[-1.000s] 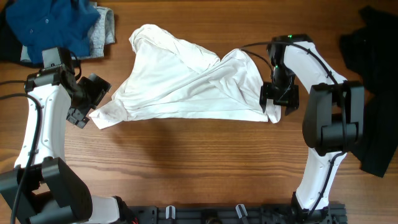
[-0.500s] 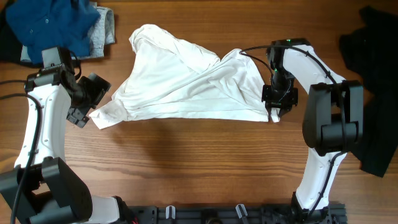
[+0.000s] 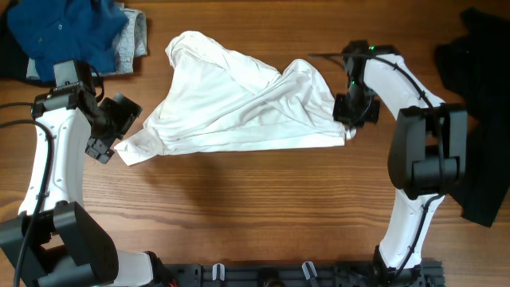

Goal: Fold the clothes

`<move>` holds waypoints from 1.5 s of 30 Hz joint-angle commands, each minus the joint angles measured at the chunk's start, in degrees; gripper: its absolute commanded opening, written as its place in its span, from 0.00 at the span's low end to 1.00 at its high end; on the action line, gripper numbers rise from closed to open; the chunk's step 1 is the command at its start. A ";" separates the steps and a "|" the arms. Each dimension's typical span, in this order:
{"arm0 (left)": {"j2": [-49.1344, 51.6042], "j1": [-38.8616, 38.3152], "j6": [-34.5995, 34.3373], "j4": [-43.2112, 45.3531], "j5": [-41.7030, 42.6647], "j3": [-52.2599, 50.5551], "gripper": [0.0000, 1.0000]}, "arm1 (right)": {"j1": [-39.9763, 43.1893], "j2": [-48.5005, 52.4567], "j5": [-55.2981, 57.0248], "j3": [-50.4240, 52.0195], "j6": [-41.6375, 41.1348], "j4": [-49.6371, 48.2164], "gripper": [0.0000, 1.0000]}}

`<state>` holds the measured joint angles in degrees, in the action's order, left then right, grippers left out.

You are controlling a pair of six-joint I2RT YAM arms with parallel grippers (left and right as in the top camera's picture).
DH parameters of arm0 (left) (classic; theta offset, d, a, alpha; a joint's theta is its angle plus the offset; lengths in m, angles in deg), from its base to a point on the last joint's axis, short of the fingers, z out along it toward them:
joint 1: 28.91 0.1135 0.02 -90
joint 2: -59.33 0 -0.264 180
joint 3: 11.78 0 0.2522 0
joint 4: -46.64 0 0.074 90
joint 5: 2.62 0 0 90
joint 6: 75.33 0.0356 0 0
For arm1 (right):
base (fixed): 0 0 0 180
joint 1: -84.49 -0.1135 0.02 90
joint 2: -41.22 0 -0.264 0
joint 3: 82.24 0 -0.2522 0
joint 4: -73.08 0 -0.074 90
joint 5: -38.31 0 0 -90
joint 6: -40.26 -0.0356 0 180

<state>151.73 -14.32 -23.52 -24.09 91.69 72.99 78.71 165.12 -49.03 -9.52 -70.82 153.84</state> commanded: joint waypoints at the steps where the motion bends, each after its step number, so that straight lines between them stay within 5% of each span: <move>1: -0.46 -0.11 0.50 0.15 -0.57 0.37 1.00 | 3.48 0.83 3.56 -7.63 -1.97 -2.05 0.04; 16: -0.46 -0.39 0.50 2.27 1.11 0.35 1.00 | 10.67 1.20 -3.13 -12.76 -0.35 -29.79 0.04; 28: -0.46 -13.53 0.48 4.02 0.17 0.35 1.00 | 12.28 3.26 6.01 -12.76 -7.93 -52.89 0.05; 30: -0.46 -15.76 0.48 4.24 -1.38 0.35 1.00 | 13.57 3.26 5.97 -12.79 -7.76 -53.62 0.27; 32: -0.46 -17.66 0.48 5.07 -2.54 0.35 1.00 | 14.95 3.26 4.74 -12.79 -6.95 -53.18 0.82; 33: -0.46 -18.29 0.50 5.64 -2.78 0.35 1.00 | 15.63 3.26 3.26 -12.79 -5.84 -52.54 0.99; 45: -0.46 -22.25 0.50 12.81 -2.93 0.35 1.00 | 18.80 -3.23 -17.62 -14.45 -1.88 -22.91 0.99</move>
<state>151.73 -36.36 -23.52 -11.37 90.16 72.99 98.51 166.89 -59.53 -22.30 -74.07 127.22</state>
